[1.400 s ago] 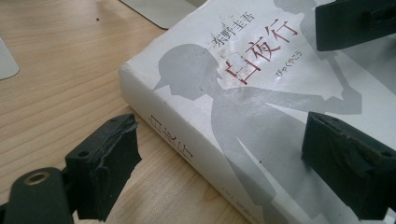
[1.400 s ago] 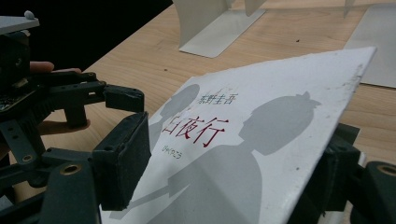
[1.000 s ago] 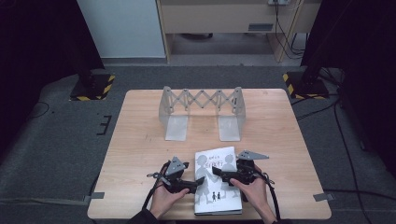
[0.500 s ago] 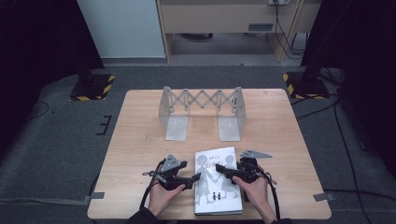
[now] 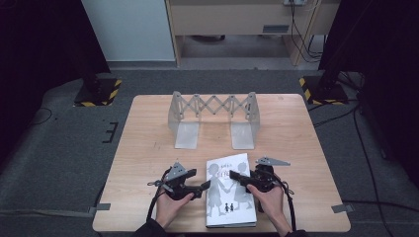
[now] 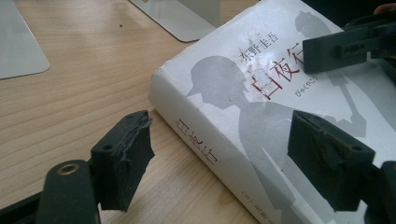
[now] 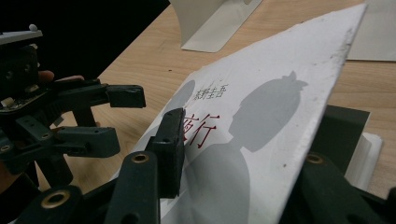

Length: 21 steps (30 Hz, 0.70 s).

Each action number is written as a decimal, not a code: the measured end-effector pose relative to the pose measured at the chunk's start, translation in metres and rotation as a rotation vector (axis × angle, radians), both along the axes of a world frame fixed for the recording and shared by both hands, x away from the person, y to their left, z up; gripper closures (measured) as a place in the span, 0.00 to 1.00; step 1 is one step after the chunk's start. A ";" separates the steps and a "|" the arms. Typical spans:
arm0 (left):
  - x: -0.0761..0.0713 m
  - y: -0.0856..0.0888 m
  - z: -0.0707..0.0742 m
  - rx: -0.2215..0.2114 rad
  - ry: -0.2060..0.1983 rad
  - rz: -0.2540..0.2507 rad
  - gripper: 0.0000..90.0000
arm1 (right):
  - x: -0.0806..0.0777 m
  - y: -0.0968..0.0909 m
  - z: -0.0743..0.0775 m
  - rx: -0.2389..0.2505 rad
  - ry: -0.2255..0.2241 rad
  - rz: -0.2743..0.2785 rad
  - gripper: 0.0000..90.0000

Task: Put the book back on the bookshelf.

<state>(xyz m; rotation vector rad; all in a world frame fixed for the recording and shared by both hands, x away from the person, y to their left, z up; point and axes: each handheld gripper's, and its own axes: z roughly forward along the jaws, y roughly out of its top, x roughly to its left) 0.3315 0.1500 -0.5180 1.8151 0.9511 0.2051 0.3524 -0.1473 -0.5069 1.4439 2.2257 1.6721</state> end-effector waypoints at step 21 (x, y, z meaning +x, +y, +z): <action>-0.001 -0.014 -0.005 -0.076 0.046 -0.080 0.07 | -0.008 -0.005 0.023 0.146 -0.073 0.033 0.88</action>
